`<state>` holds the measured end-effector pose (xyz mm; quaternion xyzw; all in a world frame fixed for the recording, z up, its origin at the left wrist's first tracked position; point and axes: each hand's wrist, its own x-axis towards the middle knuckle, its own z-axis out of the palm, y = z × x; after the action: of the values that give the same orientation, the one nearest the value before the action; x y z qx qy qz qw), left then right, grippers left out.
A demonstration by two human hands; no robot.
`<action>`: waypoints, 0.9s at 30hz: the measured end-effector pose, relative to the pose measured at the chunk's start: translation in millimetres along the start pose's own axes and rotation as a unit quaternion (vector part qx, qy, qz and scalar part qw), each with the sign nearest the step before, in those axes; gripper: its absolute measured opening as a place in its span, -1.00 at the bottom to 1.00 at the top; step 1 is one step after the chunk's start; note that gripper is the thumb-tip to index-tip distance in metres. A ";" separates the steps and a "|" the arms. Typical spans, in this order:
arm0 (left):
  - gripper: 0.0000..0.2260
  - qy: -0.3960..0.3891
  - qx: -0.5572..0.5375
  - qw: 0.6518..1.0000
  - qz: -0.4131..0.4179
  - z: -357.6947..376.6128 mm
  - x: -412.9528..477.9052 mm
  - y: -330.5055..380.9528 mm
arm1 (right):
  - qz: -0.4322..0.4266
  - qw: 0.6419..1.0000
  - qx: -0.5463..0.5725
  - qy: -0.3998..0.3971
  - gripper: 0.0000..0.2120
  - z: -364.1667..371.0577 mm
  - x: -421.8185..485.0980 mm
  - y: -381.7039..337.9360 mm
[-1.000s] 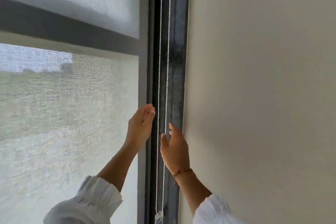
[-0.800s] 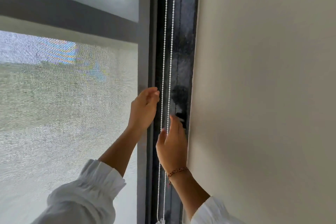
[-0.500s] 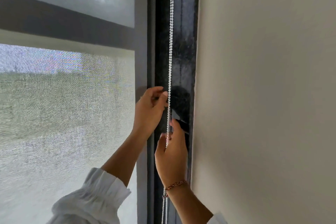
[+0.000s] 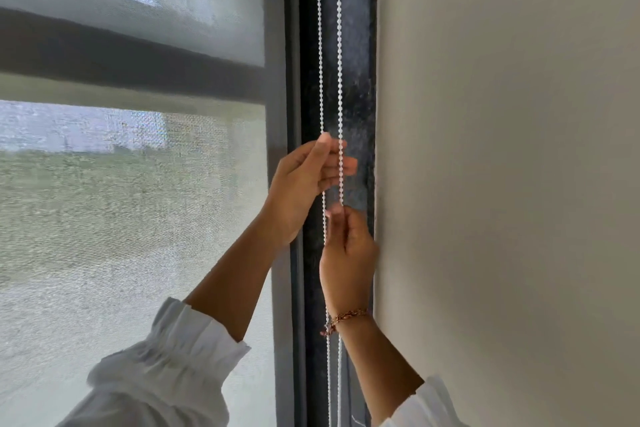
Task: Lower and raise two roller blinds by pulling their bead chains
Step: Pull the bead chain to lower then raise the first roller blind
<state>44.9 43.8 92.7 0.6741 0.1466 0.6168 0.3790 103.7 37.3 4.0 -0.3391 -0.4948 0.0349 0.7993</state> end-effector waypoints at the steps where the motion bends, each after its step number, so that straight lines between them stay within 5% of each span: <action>1: -0.75 -0.009 -0.013 1.000 -0.002 0.9 0.2 4.6 | -0.010 1.000 -0.003 0.006 -0.63 -1.2 -2.1 -1.0; 6: -0.79 -0.029 -0.083 0.996 -0.010 15.3 -0.2 32.8 | -0.071 0.996 -0.052 0.005 -0.76 -11.9 -18.6 -5.5; 9: -0.82 -0.034 -0.060 0.998 -0.002 26.7 -4.0 47.7 | -0.093 0.995 -0.046 0.009 -0.66 -18.3 -25.3 -10.7; 16: -0.80 0.060 -0.070 0.996 -0.012 50.0 -8.8 77.6 | -0.139 0.987 -0.070 -0.043 -0.56 -43.6 -30.7 -23.1; 23: -0.69 0.154 0.081 0.975 0.138 74.4 -39.8 83.2 | -0.188 0.974 -0.085 -0.092 -0.61 -70.2 -44.8 -34.6; 27: -0.67 0.158 0.145 0.964 0.159 81.2 -71.0 69.1 | -0.132 0.977 -0.062 -0.155 -0.69 -97.0 -61.1 -25.9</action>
<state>88.9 -76.5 93.3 0.6306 0.1834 0.7397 0.1469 144.5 -55.8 -55.2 -0.3098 -0.6544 -0.0494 0.6880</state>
